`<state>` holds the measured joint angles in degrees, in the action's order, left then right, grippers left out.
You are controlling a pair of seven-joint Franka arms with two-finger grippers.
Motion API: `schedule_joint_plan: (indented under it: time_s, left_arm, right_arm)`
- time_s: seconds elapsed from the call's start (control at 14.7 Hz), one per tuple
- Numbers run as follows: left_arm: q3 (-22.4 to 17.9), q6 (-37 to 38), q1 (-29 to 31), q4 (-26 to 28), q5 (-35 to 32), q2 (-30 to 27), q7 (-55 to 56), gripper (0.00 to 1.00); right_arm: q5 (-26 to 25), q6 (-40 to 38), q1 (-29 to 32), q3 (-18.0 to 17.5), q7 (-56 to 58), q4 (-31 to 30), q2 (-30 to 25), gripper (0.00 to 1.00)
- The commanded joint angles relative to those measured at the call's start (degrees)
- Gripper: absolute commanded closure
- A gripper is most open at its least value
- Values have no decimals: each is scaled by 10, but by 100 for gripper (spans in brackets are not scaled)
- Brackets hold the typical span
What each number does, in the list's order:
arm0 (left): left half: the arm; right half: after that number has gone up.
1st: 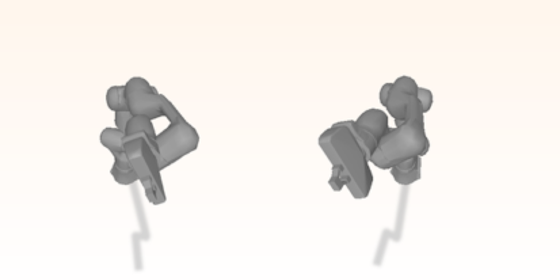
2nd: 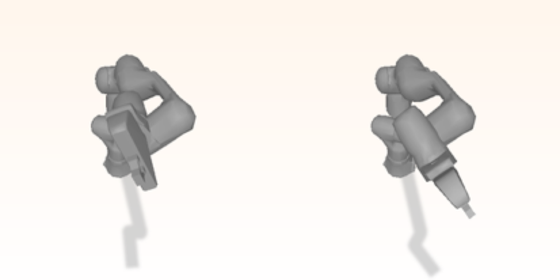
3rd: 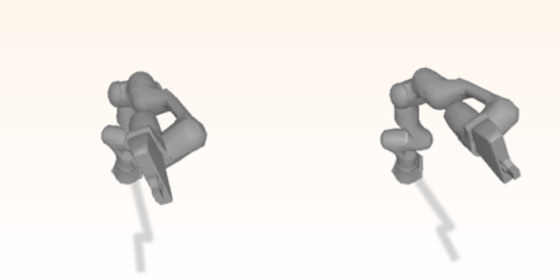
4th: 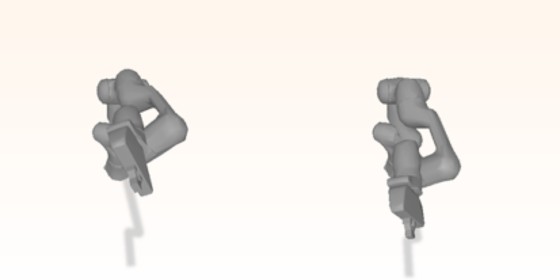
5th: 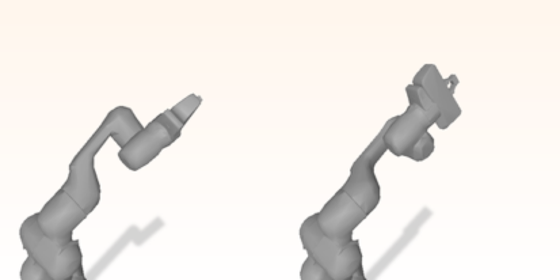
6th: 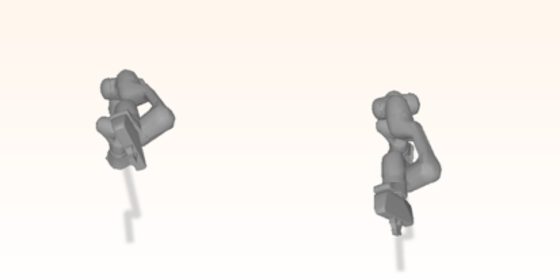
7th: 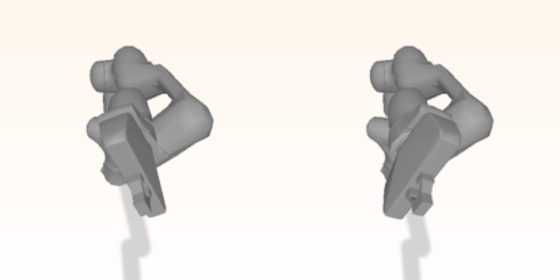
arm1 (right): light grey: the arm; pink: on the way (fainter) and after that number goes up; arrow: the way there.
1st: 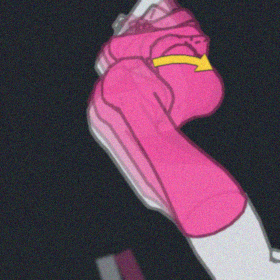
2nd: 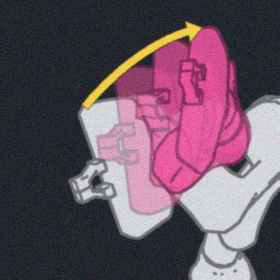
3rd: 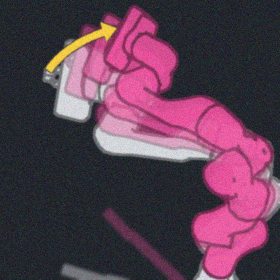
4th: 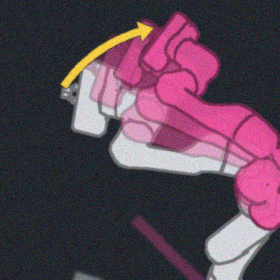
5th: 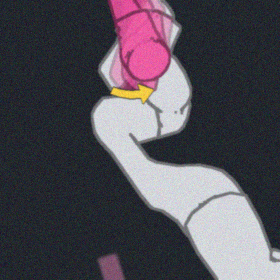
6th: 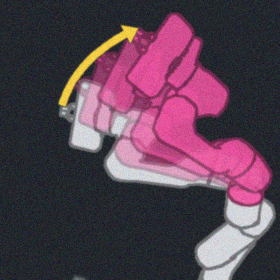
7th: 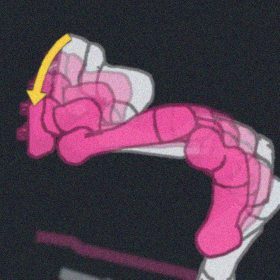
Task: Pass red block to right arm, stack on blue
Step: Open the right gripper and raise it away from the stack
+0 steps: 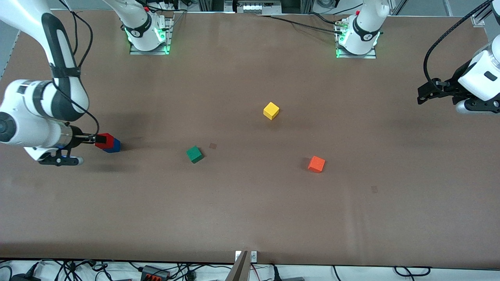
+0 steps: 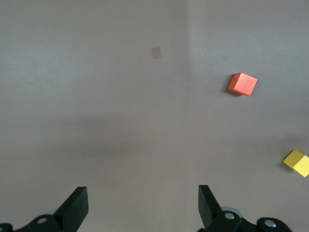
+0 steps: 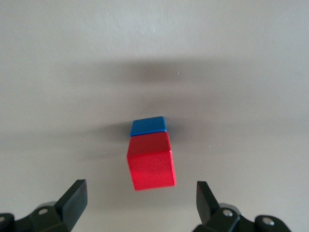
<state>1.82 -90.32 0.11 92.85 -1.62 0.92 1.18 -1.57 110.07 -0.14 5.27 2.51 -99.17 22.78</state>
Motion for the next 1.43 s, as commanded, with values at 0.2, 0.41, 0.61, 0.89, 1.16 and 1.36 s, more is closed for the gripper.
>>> schedule_joint_plan:
  time_s: [0.2,0.41,0.61,0.89,1.16,1.36]
  left_arm:
    - [3,6,2,6,4,-13,8,0]
    - [3,6,2,6,4,-13,8,0]
    - [3,6,2,6,4,-13,8,0]
    - [3,6,2,6,4,-13,8,0]
    - [3,6,2,6,4,-13,8,0]
    - [4,6,2,6,4,-13,8,0]
  right_arm:
    - [2,-131,-15,-4,-12,159,-9,0]
    - [24,-149,-16,-5,-12,179,-49,0]
    - [22,-165,-14,0,-7,189,-72,0]
    - [24,-176,-9,3,-11,218,-84,0]
    - [24,-212,-11,7,-15,210,-98,0]
    - [15,-202,-11,6,-15,190,-114,0]
